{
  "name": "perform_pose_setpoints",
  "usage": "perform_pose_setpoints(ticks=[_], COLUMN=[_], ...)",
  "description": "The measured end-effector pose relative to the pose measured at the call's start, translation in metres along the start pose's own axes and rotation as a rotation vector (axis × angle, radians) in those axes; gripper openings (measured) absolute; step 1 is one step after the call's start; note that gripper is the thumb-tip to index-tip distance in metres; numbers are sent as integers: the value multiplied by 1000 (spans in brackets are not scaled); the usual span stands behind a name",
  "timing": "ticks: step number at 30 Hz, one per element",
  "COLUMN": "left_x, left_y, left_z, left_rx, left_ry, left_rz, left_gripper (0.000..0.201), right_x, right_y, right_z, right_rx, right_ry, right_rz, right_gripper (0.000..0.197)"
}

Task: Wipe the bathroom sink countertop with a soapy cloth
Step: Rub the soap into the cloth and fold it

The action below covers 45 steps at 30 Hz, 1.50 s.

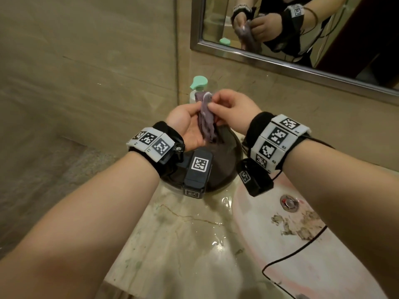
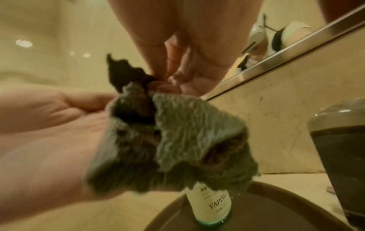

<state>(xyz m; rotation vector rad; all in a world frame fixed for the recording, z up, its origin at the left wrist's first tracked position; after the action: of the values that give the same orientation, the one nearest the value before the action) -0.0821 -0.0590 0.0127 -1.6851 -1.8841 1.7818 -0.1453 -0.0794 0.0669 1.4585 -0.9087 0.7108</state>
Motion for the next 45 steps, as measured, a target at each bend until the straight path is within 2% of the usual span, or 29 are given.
perform_pose_setpoints(ticks=[1, 3, 5, 6, 9, 11, 13, 16, 19, 22, 24, 26, 29, 33, 36, 39, 41, 43, 45], left_x=[-1, -4, -7, -9, -16, -15, -10, -1, -3, -7, -12, -20, -30, -25, -14, -12, -12, -13, -17], left_y=[-1, 0, -2, -5, -4, -5, 1, 7, -1, -4, -5, -10, -14, -2, -1, -4, -7, -13, -18], left_z=[1, 1, 2, 2, 1, 0, 2, 7, 7, 6, 6, 5, 3, 8, 11, 10, 7, 5, 1], left_rx=[0, 3, 27, 46, 48, 33, 0, -29, 5, 1, 25, 56, 79, -15, -31, -7, 14, 64, 106], left_ry=[-13, -44, -55, -57, -107, -107, -99, -52, -79, -123, -155, -188, -221, -179, -145, -143, -146, -146, -162], left_rz=[-10, -39, -82, -113, -122, -95, -103, -87, -29, -61, -109, -151, -174, -105, -111, -143, -121, -98, -123], left_gripper=[42, 41, 39, 39, 43, 45, 48, 50, 42, 43, 43, 45, 49, 48, 44, 44, 46, 47, 50], right_x=[-1, -2, -7, -9, -14, -15, -17, -9, -2, -5, -8, -11, -9, 2, 12, 10, -4, -21, -30], right_y=[9, 25, 34, 34, 23, 11, 1, -6, 2, 24, 33, 34, 22, 1, 1, 12, 23, 32, 33], right_z=[6, 17, 23, 24, 20, 11, 2, -6, -1, 12, 16, 16, 5, -17, -20, -7, 3, 9, 8], right_rx=[-83, -210, -251, -245, -142, -30, 75, 149, 32, -204, -266, -242, -127, 29, -18, -126, -171, -197, -157], right_ry=[-10, -41, -72, -83, -75, -53, -33, -11, -23, -48, -63, -50, 40, 179, 242, 166, 55, -47, -78], right_rz=[12, -29, -63, -70, -156, -249, -183, 22, 183, 21, -47, -85, -165, -283, -320, -217, -152, -140, -34], right_gripper=[24, 20, 13, 16, 26, 15, 7, 20, 25, 20, 11, 8, 9, 18, 21, 15, 8, 10, 19])
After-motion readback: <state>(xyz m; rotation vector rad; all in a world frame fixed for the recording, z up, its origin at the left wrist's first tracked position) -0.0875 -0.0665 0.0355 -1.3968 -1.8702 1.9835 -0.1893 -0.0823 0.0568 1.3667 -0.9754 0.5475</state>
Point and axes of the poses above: each hand's wrist, its own z-axis towards the middle knuckle, its own y-axis out of the back of the hand, x = y × z, the point moved 10 cm from there along z, towards the middle knuckle, and after that the axes turned 4 degrees about -y, right-handed, at the moved point
